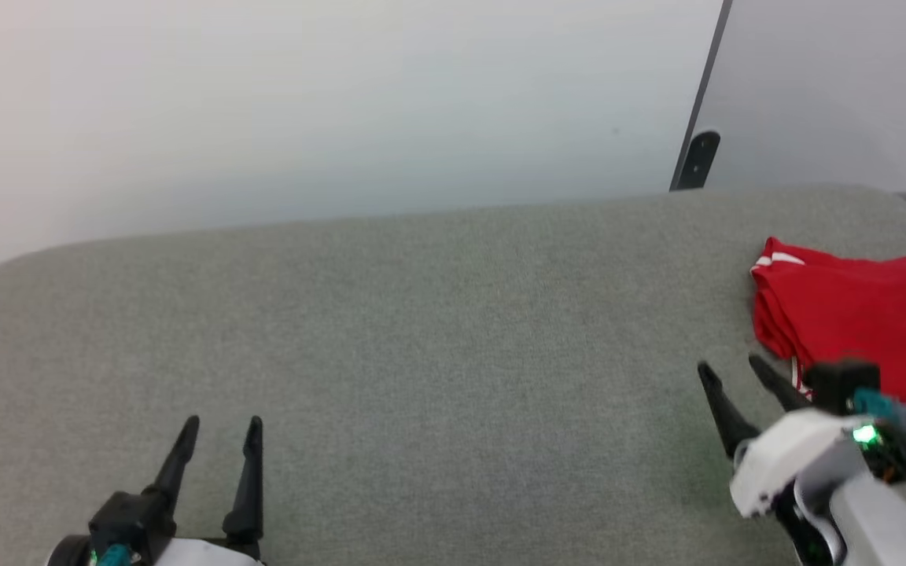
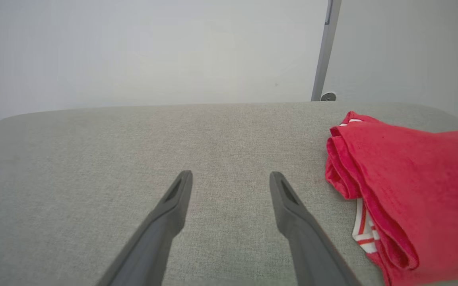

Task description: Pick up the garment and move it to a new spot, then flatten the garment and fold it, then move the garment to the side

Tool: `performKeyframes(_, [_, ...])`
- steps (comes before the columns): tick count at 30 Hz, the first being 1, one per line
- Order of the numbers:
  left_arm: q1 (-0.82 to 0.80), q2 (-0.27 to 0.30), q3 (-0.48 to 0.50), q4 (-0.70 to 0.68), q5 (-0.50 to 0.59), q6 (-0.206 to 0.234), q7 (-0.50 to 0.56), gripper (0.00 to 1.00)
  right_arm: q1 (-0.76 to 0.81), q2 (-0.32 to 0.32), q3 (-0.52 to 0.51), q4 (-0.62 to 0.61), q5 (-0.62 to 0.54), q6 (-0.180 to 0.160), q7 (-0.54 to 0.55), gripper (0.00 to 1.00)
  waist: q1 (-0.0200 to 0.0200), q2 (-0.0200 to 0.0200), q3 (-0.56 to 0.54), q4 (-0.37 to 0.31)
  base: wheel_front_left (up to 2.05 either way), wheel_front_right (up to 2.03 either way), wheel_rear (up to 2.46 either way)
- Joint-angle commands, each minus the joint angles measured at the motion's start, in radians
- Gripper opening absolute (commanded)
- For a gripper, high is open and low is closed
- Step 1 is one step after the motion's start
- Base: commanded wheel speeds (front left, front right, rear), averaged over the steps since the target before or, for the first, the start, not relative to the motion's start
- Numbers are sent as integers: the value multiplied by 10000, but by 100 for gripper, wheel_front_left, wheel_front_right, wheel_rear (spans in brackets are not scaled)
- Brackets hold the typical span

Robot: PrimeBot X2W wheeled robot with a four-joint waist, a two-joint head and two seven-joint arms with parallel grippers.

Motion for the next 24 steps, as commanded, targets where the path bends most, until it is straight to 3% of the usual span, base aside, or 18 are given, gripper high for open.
performKeyframes(1, [198, -94, 26, -34, -37, 77, 5, 100, 448, 29, -245, -226, -118, -17, -114, 100, 0, 0, -247, 121, 0, 0, 0])
performKeyframes(7, [886, -456, 38, -298, -139, 136, 5, 100, 2045, 154, -1491, -1460, -780, -16, -132, 100, 0, 0, -377, 316, 0, 0, 0])
performKeyframes(14, [1934, -698, 258, -837, -220, 224, 7, 100, 4114, 638, -3102, -4150, -1566, -17, 962, 100, 0, 0, -472, 509, 0, 0, 0])
performKeyframes(20, [2652, -767, 367, -1284, -254, 217, 5, 100, 5422, 1287, -3768, -6443, -2078, -17, 2088, 100, 0, 0, -452, 578, 0, 0, 0])
performKeyframes(24, [2837, -783, 404, -1374, -165, 228, 6, 100, 5770, 1480, -3858, -7092, -2185, -17, 2459, 100, 0, 0, -432, 582, 0, 0, 0])
